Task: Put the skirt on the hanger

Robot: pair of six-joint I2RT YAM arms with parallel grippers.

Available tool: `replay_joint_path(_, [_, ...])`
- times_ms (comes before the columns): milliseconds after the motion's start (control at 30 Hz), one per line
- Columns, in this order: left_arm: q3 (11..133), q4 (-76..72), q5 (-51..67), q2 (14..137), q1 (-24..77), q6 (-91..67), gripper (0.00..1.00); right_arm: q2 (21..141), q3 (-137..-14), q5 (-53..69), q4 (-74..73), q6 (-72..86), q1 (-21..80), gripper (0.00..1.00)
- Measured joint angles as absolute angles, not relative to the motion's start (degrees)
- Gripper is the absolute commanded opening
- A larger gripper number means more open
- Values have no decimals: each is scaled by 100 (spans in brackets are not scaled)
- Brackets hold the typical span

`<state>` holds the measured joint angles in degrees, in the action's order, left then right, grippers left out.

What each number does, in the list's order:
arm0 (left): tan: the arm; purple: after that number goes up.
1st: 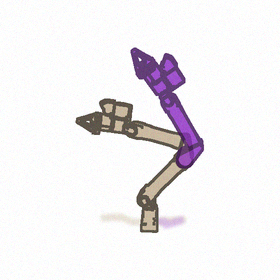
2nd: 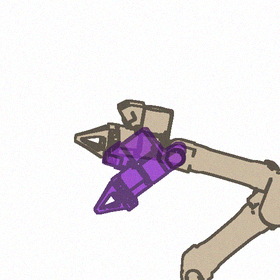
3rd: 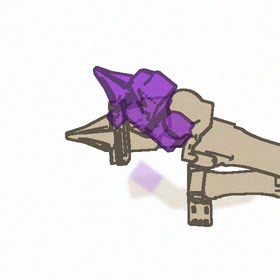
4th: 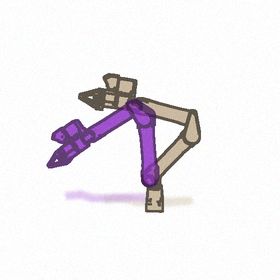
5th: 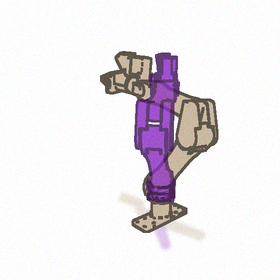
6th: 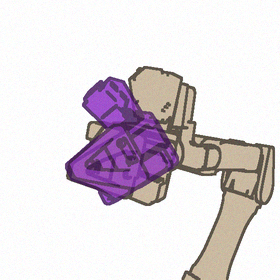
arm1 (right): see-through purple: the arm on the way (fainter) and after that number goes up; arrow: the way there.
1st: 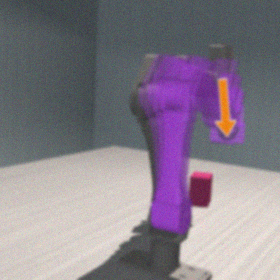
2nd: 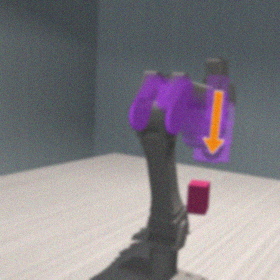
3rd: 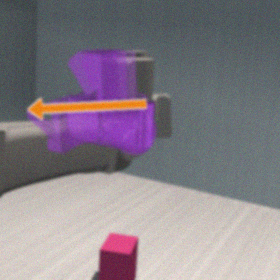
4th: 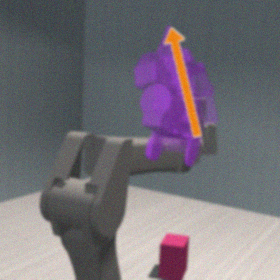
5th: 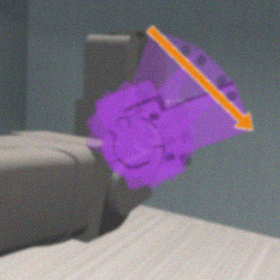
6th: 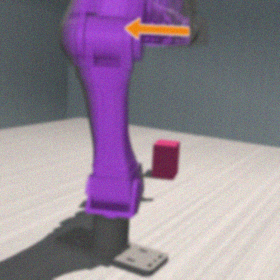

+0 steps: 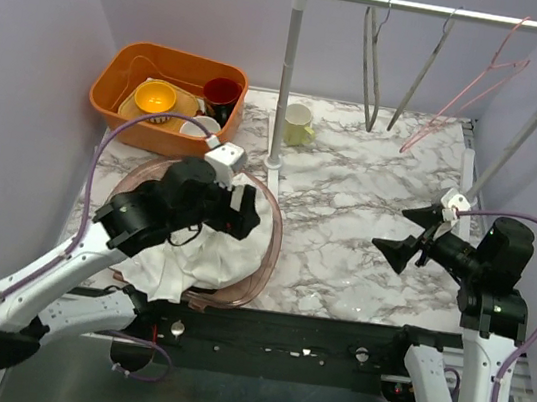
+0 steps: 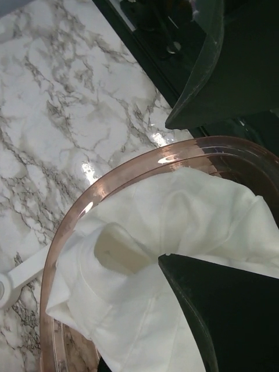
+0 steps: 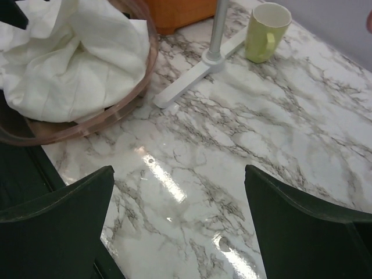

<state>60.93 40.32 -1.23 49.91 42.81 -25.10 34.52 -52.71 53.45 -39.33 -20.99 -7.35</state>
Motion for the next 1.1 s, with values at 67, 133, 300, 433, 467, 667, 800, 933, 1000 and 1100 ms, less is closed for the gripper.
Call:
replay_joint_path(67, [6386,4224,-803,5533,4915,-2517,99,3590,-5236,5564,-4001,-2252,-735,100])
replay_joint_path(133, [6602,4357,-1509,6060,5245,-2517,98,3728,-5227,5717,-4025,-2351,-735,100])
replay_joint_path(300, [6973,4781,-2556,6984,5328,-2477,90,3852,-5177,5994,-4069,-2558,-735,100])
replay_joint_path(433, [7183,4943,-2853,6882,5339,-2429,90,3850,-5137,6215,-4180,-2735,-735,100])
replay_joint_path(467, [7201,4921,-2867,6799,5339,-2425,90,3863,-5131,6353,-4224,-2829,-735,100])
replay_joint_path(667, [7159,4788,-2853,6090,5317,-2375,86,4027,-5052,6737,-4372,-3166,-703,100])
replay_joint_path(800, [7072,4762,-2860,6073,5275,-2397,84,4163,-5030,6829,-4471,-3444,-506,100])
replay_joint_path(933, [6716,4790,-2860,6082,5258,-2515,80,4261,-5030,6812,-4534,-3656,3,100])
replay_joint_path(1000, [6510,4838,-2875,6090,5258,-2613,78,4313,-5028,6737,-4517,-3706,432,100])
replay_joint_path(1100, [6326,4943,-2930,6097,5258,-2746,75,4421,-5026,6643,-4482,-3715,867,100])
